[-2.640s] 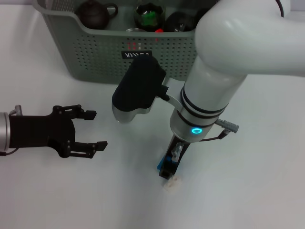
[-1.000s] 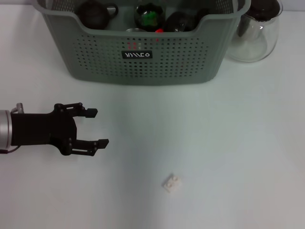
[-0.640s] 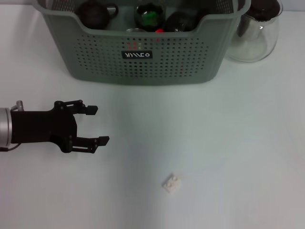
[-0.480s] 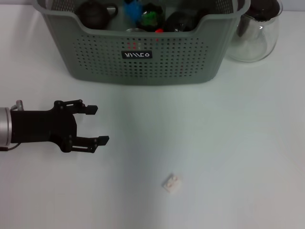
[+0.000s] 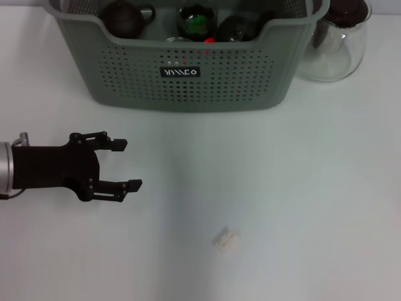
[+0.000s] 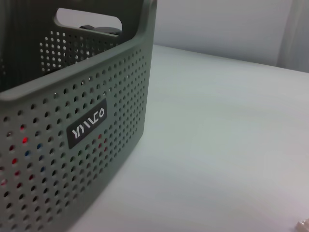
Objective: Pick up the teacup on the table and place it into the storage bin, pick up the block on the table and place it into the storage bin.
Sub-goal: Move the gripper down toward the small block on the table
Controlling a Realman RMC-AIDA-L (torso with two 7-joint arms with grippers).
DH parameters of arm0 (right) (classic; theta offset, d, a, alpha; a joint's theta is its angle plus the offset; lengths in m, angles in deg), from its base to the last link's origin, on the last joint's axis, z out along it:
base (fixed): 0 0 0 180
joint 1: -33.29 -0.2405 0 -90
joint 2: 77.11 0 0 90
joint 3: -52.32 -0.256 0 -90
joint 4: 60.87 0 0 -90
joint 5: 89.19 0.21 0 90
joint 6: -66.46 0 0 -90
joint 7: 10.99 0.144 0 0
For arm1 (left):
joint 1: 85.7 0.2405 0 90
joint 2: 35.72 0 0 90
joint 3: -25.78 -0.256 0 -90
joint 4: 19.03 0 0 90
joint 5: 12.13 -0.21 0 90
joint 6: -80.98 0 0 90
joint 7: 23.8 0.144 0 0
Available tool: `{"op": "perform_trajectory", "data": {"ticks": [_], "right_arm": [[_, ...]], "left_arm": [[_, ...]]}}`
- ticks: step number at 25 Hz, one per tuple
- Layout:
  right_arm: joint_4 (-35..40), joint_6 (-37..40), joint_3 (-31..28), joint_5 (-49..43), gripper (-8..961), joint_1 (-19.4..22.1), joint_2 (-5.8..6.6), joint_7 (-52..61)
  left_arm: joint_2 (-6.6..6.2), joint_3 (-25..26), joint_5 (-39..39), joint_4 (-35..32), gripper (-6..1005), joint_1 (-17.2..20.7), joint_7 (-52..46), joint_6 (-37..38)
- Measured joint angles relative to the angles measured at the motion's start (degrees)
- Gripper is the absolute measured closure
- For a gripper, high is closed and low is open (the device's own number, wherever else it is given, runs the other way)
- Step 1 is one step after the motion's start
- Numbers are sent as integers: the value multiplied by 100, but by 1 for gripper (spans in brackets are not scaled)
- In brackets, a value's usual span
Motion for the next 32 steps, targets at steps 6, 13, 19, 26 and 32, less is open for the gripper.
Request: {"op": "perform_trajectory", "data": {"ticks": [6, 13, 19, 26, 32], "right_arm": [[1948, 1571, -690, 1620, 260, 955, 37, -618], [2352, 3670, -1004, 2582, 260, 1679, 225, -928], [2365, 4824, -763, 1810, 260, 1784, 156, -370], [1890, 4726, 1038, 702, 260, 1160, -26, 1175], [548, 3774, 2370, 669, 259, 438, -83, 2249]], "left_arm": [[-1, 1, 0, 8, 126, 9, 18, 13], [-4, 0, -1, -11, 125, 21, 17, 29], [-12, -22, -11, -16, 125, 31, 43, 79], [-21, -127, -67, -25, 126, -14, 148, 85], [-27, -112, -31, -25, 125, -16, 262, 84]]}}
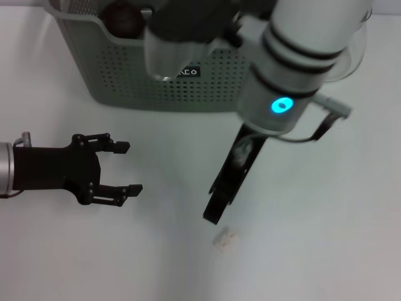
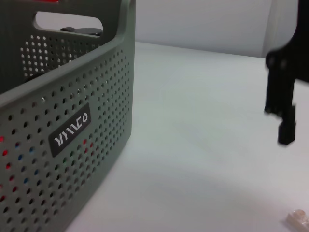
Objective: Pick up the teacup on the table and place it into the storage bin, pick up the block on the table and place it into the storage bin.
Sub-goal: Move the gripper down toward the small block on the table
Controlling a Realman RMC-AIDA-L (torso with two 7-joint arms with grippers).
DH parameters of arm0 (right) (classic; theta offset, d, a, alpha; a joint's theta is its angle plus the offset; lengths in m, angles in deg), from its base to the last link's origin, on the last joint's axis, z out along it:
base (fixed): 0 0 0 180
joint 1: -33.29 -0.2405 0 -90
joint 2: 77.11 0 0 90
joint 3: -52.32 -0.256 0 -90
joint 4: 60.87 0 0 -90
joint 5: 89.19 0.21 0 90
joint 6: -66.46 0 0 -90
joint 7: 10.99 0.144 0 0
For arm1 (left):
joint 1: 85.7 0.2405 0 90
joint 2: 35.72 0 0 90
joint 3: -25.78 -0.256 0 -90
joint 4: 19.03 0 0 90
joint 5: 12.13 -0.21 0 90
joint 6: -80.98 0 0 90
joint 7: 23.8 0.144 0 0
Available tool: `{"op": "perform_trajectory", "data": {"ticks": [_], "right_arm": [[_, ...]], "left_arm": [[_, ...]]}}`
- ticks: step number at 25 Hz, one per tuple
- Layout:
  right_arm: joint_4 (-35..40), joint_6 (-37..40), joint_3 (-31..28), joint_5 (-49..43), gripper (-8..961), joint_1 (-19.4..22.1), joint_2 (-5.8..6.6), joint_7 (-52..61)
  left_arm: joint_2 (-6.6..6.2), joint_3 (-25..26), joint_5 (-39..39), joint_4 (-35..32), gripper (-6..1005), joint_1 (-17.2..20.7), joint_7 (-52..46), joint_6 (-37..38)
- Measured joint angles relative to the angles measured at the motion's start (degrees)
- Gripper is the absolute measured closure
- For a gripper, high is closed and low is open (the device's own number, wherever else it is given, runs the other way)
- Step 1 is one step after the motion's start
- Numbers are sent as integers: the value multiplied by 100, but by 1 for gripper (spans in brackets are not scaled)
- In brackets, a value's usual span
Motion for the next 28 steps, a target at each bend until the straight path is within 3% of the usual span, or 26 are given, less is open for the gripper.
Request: {"op": "perform_trajectory", "data": {"ticks": [5, 11, 17, 28], "right_arm": [[-893, -728, 716, 295, 259, -298, -35, 507], [-1206, -1207, 1271, 598, 259, -223, -50, 587], [-761, -1575, 1935, 273, 259, 19, -34, 430], [200, -1660, 1850, -44, 259, 846, 6, -1113]], "left_arm": [[0, 14, 3, 0, 126, 13, 40, 1], [-3, 26, 4, 0, 126, 4, 73, 1], [-9, 32, 5, 19, 126, -5, 76, -36], [24, 118, 27, 34, 125, 25, 37, -60]]}}
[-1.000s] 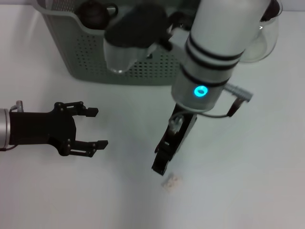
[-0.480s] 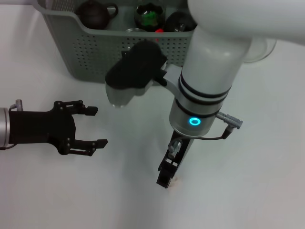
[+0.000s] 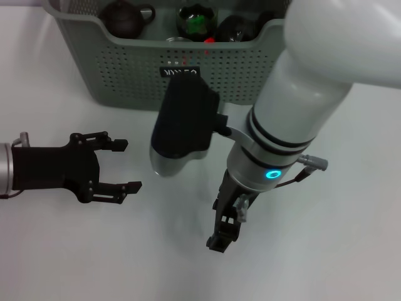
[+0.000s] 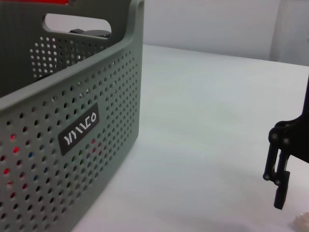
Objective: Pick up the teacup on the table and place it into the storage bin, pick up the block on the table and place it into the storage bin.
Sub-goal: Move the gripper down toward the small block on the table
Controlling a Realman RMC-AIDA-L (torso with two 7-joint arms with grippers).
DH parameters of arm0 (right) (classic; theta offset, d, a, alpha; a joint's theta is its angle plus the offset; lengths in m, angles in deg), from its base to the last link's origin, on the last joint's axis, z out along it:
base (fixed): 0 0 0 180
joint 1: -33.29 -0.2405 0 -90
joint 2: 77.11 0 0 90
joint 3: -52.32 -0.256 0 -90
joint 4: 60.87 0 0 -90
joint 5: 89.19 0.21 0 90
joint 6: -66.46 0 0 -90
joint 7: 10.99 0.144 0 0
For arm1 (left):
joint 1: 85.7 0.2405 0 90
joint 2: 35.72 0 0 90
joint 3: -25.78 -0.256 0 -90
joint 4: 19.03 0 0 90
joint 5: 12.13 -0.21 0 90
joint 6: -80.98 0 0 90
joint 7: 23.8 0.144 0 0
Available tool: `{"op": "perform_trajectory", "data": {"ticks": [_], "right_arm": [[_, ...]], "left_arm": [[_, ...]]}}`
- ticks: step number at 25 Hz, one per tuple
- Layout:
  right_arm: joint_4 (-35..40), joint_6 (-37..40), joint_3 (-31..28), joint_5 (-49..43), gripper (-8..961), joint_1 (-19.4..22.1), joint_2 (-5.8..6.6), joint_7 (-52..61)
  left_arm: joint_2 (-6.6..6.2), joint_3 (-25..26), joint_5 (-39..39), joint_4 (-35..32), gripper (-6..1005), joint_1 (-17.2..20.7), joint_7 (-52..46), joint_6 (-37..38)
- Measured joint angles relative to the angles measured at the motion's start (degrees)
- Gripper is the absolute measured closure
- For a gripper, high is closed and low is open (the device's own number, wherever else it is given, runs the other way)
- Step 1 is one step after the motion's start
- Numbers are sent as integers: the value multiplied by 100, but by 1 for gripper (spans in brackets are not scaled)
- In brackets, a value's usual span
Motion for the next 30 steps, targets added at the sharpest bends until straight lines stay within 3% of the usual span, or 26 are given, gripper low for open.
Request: {"op": "perform_trajectory", "data": {"ticks": [10, 19, 30], "right_arm": [[-1, 240, -254, -23, 260, 119, 50, -1433], [79, 348, -186, -161, 259, 58, 0, -2355], [62, 296, 101, 86, 262, -37, -30, -2730]], "left_arm": [[21, 117, 4, 11, 125, 21, -158, -10], [38, 160, 4, 35, 126, 33, -221, -13], [46, 262, 64, 89, 126, 34, -250, -18]]}}
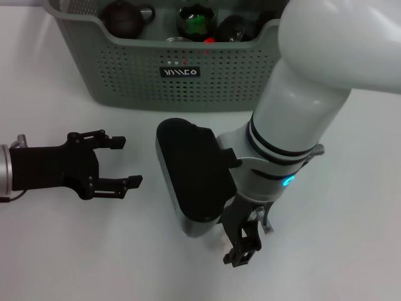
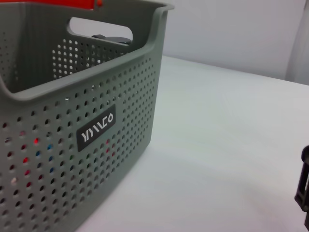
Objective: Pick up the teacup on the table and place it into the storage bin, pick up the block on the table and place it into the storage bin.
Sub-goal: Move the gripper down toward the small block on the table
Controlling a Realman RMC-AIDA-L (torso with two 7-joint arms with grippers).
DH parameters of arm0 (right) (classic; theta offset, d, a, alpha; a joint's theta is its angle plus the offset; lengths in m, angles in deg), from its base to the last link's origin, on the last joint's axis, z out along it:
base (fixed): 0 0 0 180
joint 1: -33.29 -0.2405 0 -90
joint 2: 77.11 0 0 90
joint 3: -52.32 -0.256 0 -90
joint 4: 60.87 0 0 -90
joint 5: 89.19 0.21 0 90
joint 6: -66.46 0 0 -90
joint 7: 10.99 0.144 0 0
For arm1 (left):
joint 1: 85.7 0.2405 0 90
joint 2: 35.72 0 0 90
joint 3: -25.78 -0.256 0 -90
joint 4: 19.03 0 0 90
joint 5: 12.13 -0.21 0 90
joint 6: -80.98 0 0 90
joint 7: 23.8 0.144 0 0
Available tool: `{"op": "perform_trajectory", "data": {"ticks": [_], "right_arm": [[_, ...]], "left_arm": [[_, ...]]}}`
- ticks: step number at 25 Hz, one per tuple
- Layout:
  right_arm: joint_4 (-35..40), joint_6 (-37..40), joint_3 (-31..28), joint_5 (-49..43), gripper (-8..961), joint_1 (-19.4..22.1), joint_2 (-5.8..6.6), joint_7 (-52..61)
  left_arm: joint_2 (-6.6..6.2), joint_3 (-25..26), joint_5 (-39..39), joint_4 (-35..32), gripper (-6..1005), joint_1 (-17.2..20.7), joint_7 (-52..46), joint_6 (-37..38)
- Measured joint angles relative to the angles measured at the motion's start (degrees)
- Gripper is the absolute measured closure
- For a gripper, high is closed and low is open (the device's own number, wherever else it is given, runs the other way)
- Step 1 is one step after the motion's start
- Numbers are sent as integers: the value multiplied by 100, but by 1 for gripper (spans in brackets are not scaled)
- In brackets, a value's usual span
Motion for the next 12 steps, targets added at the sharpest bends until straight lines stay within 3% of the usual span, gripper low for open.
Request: {"op": "perform_trajectory", "data": {"ticks": [12], "right_arm": [[-331, -347, 292, -46, 267, -1, -20, -72]], "left_arm": [[0, 32, 2, 2, 126, 0, -1, 1]]}}
